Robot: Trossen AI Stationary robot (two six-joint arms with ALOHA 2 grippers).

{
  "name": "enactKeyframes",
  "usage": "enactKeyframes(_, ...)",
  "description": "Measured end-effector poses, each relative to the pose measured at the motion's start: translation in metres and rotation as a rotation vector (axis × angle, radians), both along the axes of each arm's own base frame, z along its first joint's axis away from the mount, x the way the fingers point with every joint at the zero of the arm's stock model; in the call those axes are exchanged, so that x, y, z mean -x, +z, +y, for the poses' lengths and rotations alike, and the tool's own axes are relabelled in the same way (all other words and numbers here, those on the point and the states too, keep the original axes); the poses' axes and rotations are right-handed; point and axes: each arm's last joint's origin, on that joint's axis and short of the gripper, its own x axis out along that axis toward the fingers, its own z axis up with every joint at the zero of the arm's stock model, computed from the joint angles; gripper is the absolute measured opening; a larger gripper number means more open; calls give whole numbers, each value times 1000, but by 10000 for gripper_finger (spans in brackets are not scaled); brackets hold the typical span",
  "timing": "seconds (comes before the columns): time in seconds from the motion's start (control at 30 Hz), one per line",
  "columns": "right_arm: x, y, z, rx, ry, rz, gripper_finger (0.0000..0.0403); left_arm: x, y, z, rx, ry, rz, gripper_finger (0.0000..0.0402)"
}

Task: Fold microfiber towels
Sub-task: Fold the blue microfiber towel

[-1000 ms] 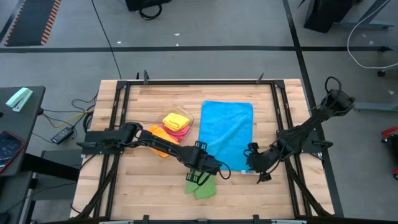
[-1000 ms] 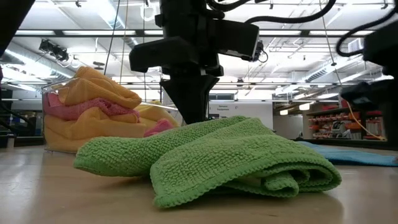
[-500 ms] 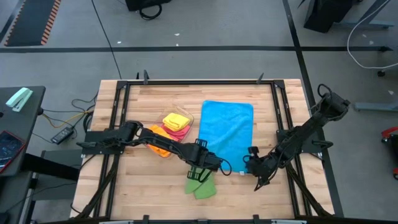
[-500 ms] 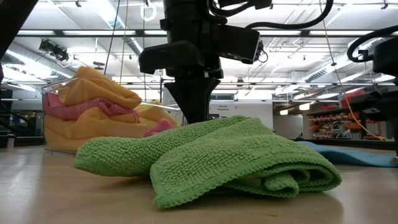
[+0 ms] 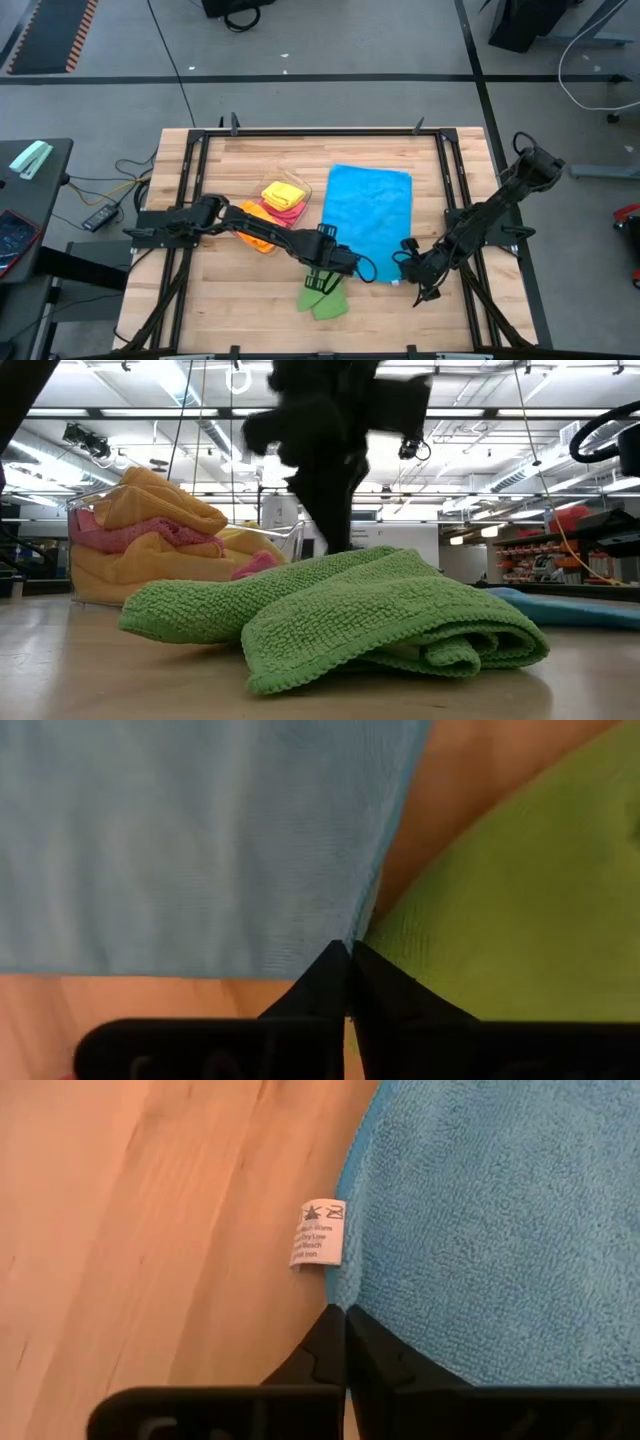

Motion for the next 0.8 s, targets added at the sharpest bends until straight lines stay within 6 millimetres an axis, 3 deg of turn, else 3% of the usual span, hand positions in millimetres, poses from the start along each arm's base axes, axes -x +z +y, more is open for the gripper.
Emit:
enactKeyframes(0.27, 1, 25, 4, -138, 40, -6, 5, -3, 39, -20, 81, -43, -65, 8)
enactKeyframes(0.53, -2, 55, 26, -264, 178, -63, 4, 0, 64, -42, 257, -106, -71, 23)
enactKeyframes(0.7, -2, 79, 45, -281, 274, -123, 4, 1, 80, -51, 294, -136, -109, 8)
enactKeyframes(0.8, 1, 88, 45, -190, 234, -109, 3, 1, 83, -48, 251, -130, -119, 16)
